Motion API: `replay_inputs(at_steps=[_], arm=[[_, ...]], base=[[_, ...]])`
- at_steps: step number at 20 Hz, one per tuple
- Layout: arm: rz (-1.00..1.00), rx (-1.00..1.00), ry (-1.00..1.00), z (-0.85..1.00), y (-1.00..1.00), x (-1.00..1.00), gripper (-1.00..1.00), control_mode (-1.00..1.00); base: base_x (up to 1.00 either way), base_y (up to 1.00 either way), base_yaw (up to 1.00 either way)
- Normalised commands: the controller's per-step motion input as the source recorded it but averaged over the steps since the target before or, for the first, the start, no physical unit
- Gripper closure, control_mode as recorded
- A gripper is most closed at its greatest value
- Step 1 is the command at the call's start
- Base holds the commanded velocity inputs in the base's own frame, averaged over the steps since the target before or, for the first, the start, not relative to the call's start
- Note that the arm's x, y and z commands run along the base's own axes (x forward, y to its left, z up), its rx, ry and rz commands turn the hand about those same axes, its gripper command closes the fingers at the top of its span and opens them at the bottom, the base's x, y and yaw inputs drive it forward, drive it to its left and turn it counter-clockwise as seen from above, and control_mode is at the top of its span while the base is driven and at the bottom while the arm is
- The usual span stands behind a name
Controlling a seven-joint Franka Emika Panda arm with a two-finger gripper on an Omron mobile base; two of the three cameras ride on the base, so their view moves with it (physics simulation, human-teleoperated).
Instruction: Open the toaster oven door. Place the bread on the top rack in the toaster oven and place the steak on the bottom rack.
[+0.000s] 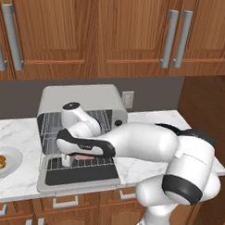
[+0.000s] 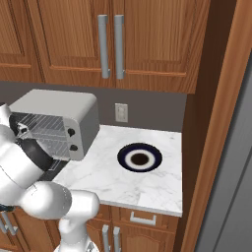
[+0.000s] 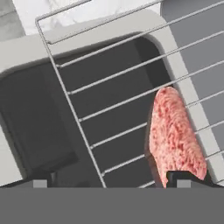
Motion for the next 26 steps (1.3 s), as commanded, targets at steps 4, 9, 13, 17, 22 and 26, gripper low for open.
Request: replay_inputs(at_steps=[4, 9, 13, 17, 22, 26], arm=[[-0.54, 0.13, 0.03, 0.06, 0.00, -0.46, -1.00, -1.00], [-0.70, 0.03, 0.08, -0.01, -0.01, -0.28, -1.00, -1.00], [-0.67, 0.00, 0.06, -0.08, 0.00, -0.23, -1.00, -1.00], [-0.59, 0.00, 0.09, -0.17, 0.00, -0.06, -1.00, -1.00], [-0.47, 0.01, 0.12, -0.15, -0.01, 0.02, -1.00, -1.00], [-0.34, 0.00, 0.03, -0.26, 0.00, 0.13, -1.00, -1.00]], base=[[0.00, 0.00, 0.00], [0.00, 0.00, 0.00], [0.00, 0.00, 0.00], [0.00, 0.00, 0.00], [0.00, 0.00, 0.00], [0.00, 0.00, 0.00]])
